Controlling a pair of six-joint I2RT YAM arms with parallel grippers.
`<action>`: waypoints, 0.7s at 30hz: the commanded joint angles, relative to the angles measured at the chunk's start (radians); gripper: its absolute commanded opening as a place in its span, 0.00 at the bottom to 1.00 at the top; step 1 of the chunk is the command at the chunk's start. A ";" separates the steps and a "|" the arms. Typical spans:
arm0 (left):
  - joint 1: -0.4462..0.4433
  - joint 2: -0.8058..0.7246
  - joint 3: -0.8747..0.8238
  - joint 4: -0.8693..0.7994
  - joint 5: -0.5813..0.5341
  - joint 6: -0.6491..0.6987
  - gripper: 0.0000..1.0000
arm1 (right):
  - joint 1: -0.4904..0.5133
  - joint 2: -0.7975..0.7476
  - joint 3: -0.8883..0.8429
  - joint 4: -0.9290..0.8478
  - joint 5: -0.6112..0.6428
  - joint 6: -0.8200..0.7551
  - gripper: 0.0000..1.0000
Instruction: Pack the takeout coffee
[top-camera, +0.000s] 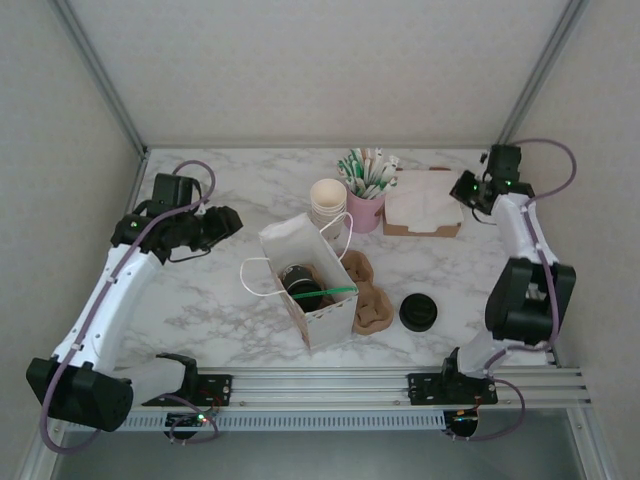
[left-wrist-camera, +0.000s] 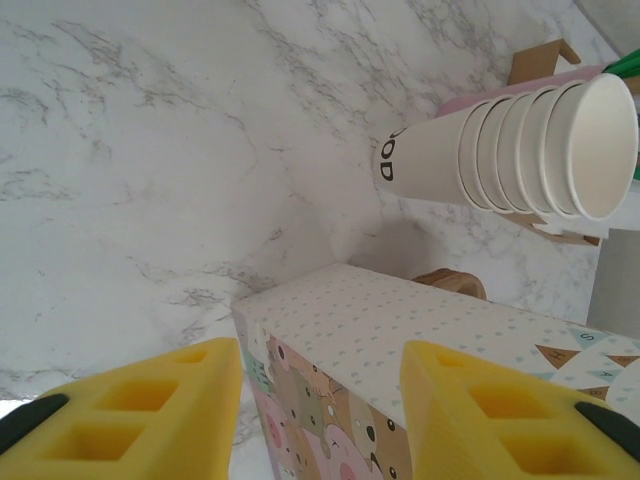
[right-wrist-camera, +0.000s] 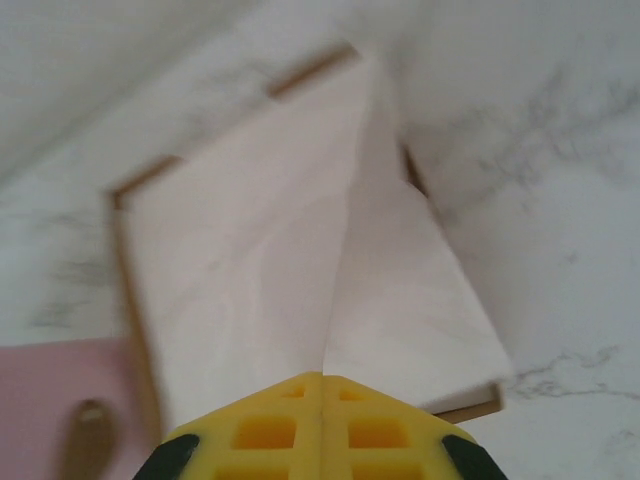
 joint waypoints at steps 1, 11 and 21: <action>-0.008 -0.029 0.038 -0.024 -0.023 0.014 0.46 | 0.050 -0.132 0.109 -0.053 -0.005 0.027 0.00; -0.020 -0.137 0.186 0.049 -0.004 0.124 0.55 | 0.224 -0.395 0.400 -0.150 -0.056 0.091 0.00; -0.308 -0.232 0.239 0.180 0.068 0.480 0.77 | 0.380 -0.449 0.635 -0.079 -0.279 0.279 0.00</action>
